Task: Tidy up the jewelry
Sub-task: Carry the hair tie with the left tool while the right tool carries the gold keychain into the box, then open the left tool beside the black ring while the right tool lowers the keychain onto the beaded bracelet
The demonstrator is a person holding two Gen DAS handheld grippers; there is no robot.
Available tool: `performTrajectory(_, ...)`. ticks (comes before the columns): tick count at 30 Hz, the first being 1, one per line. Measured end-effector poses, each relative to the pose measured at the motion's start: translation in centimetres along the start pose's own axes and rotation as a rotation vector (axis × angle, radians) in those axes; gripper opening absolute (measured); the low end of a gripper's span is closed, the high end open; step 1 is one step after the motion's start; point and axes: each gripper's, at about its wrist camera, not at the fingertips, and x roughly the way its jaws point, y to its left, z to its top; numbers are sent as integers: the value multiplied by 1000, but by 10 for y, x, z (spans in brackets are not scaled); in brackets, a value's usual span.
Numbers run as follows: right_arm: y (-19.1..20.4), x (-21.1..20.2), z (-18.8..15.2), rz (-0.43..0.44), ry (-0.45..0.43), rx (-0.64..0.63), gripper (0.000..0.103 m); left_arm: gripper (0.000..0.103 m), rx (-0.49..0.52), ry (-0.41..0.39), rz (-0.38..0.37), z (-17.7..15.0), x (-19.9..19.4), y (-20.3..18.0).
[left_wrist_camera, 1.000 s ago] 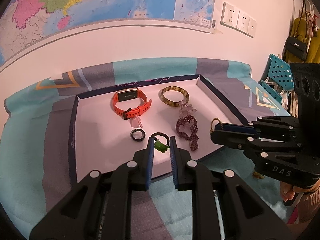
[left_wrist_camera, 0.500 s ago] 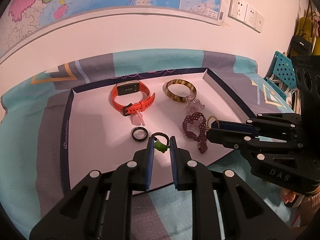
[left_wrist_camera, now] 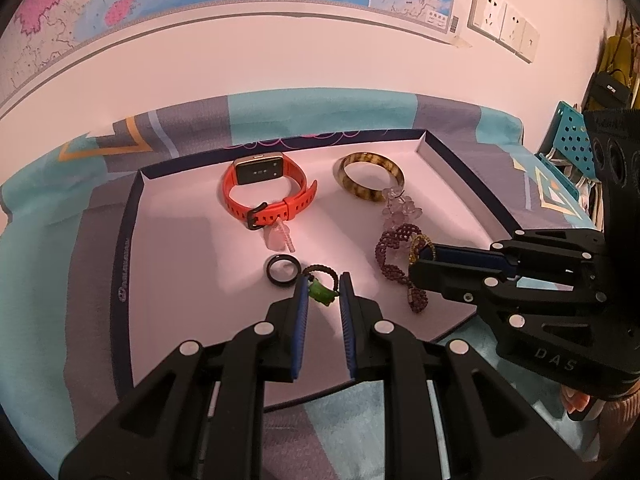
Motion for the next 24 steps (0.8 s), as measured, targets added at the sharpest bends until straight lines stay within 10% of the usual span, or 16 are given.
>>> performTrajectory(24,-8,8,0,-21,10,31,11,23,1,-4,15,0,4,0)
